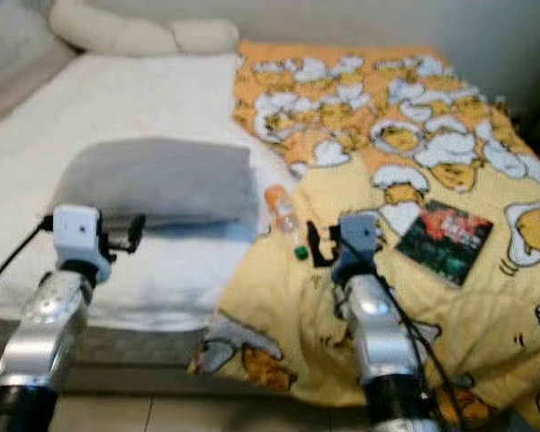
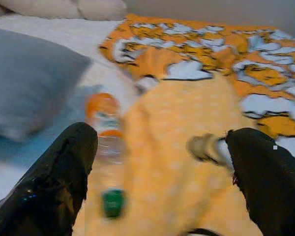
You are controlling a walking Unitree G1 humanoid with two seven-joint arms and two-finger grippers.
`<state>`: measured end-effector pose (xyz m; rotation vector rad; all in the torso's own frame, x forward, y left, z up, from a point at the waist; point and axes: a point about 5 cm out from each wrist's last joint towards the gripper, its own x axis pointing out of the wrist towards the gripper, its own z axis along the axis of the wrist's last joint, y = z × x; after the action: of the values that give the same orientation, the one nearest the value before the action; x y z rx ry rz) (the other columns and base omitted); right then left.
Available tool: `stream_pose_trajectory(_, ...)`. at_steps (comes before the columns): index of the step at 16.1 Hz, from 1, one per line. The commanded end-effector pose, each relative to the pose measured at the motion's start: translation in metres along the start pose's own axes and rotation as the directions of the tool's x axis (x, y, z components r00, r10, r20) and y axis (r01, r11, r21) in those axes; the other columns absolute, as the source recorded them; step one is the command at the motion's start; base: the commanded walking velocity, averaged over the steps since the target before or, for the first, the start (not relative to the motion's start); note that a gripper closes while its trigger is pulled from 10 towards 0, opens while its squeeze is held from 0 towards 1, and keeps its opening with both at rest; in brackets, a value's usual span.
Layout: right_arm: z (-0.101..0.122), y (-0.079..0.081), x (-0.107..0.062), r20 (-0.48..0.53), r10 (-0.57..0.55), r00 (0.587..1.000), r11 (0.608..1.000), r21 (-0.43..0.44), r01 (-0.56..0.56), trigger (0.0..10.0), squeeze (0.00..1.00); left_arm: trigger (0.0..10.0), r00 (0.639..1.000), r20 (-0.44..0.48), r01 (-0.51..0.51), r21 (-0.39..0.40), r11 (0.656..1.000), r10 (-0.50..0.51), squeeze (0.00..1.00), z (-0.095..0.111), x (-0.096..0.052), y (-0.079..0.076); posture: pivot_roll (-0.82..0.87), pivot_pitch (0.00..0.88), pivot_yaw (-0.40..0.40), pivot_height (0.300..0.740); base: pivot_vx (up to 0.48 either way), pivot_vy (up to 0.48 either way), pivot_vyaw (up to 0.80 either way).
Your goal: Clean up the room
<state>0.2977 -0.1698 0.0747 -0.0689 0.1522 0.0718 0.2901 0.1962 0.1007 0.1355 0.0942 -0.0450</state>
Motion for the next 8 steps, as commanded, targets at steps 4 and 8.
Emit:
stream_pose_trajectory(4,0.0051,0.0048,0.0031,0.021,0.011,1.000,1.000,-0.004,-0.011,10.0,0.00,10.0,1.000,0.012,0.002,0.015,1.000,-0.002,0.00,0.0043,0.0013,0.0019,0.02,0.000,0.003,0.740,0.340,0.000,0.00)
stream_pose_trajectory(8,0.0059,0.0044,0.0028,0.023,0.019,1.000,0.999,-0.027,-0.018,10.0,0.00,10.0,1.000,0.012,0.006,0.014,1.000,-0.007,0.00,0.0050,0.0033,0.0010,0.01,0.000,0.011,0.740,0.339,0.000,0.20)
